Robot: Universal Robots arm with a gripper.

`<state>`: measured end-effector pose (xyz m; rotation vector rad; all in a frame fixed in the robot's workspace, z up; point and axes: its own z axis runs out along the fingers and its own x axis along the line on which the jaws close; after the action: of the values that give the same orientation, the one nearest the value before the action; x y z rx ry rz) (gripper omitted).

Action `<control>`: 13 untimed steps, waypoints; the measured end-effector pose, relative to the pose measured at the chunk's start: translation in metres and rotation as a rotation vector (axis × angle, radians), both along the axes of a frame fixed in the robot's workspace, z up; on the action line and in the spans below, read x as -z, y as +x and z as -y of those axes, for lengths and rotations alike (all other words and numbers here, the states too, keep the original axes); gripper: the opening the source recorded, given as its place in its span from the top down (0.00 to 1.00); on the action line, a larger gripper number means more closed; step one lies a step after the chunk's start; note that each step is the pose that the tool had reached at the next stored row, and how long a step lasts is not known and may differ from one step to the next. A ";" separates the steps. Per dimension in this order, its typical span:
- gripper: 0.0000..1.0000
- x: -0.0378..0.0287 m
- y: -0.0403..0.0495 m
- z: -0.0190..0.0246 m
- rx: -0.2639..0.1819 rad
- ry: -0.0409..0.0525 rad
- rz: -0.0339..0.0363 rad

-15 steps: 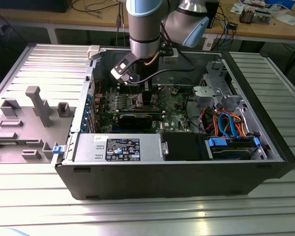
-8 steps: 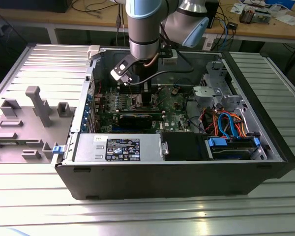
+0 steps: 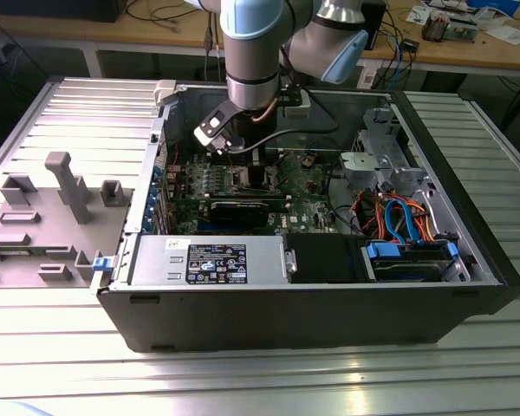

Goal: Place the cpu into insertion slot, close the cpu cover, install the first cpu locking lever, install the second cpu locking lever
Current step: 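Place the cpu into insertion slot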

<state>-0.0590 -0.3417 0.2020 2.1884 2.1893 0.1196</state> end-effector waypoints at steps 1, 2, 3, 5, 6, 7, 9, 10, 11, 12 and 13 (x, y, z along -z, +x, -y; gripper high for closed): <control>0.46 0.0005 0.0000 -0.0003 0.000 -0.0001 0.0000; 0.46 0.0016 0.0000 -0.0010 0.000 0.0000 0.0000; 0.46 0.0033 0.0001 -0.0017 0.000 0.0001 0.0000; 0.46 0.0047 0.0000 -0.0019 0.000 -0.0009 -0.0004; 0.46 0.0058 0.0000 -0.0019 0.001 -0.0009 -0.0004; 0.46 0.0061 0.0000 -0.0019 0.001 -0.0008 -0.0004; 0.46 0.0064 0.0000 -0.0021 0.001 -0.0001 -0.0001; 0.46 0.0064 0.0000 -0.0021 0.002 -0.0001 0.0000; 0.46 0.0064 0.0000 -0.0021 0.002 0.0000 0.0000; 0.46 0.0064 0.0000 -0.0021 0.002 0.0000 0.0000; 0.46 0.0064 0.0000 -0.0021 0.002 0.0000 0.0000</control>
<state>-0.0590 -0.3396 0.1956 2.1902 2.1874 0.1195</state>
